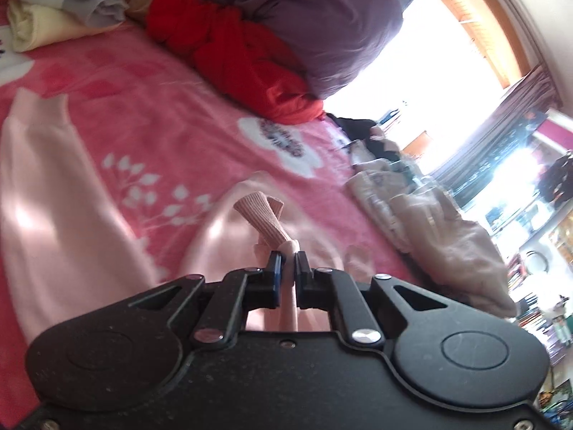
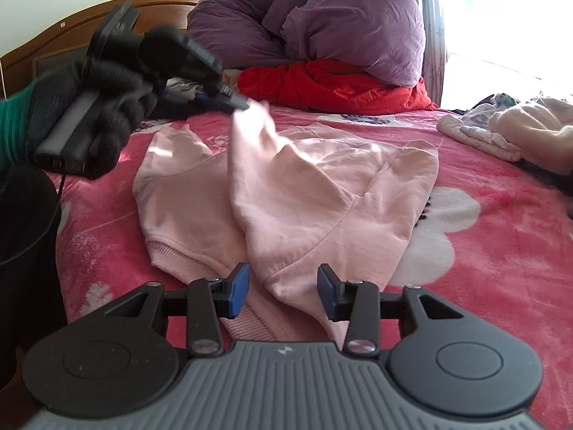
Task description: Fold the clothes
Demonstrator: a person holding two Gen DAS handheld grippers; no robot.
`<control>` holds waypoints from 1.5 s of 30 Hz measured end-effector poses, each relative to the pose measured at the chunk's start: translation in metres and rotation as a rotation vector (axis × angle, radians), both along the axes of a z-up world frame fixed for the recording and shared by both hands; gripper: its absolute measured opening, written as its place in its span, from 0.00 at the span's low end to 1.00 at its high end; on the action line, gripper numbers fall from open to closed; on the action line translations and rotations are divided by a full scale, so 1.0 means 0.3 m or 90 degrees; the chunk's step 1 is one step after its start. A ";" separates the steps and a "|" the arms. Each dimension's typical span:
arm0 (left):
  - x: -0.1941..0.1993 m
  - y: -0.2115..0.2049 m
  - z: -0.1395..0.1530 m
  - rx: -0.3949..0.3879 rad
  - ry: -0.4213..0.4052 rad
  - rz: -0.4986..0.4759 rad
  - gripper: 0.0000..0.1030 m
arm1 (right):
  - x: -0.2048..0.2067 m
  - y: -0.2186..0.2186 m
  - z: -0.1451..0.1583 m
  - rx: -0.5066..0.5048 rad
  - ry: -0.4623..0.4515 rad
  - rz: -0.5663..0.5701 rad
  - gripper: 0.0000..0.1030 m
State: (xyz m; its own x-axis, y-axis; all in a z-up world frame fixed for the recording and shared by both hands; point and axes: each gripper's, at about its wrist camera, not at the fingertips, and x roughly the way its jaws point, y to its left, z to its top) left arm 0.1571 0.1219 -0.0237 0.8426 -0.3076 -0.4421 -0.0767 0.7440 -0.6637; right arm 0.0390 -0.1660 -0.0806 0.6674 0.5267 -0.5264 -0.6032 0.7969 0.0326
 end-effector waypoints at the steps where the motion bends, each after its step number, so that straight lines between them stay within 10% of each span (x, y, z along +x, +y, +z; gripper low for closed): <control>1: 0.011 -0.024 0.022 -0.002 -0.008 -0.005 0.05 | 0.000 0.003 -0.002 -0.003 0.002 0.004 0.42; 12: 0.184 -0.284 0.134 -0.002 -0.020 -0.033 0.04 | -0.005 0.001 -0.002 -0.001 0.008 0.012 0.42; 43: 0.467 -0.701 -0.033 0.298 0.066 -0.166 0.04 | -0.005 -0.061 0.014 0.048 0.050 0.000 0.44; 45: 0.473 -0.690 -0.020 0.283 0.053 -0.193 0.22 | -0.003 -0.066 0.020 0.053 0.051 -0.005 0.44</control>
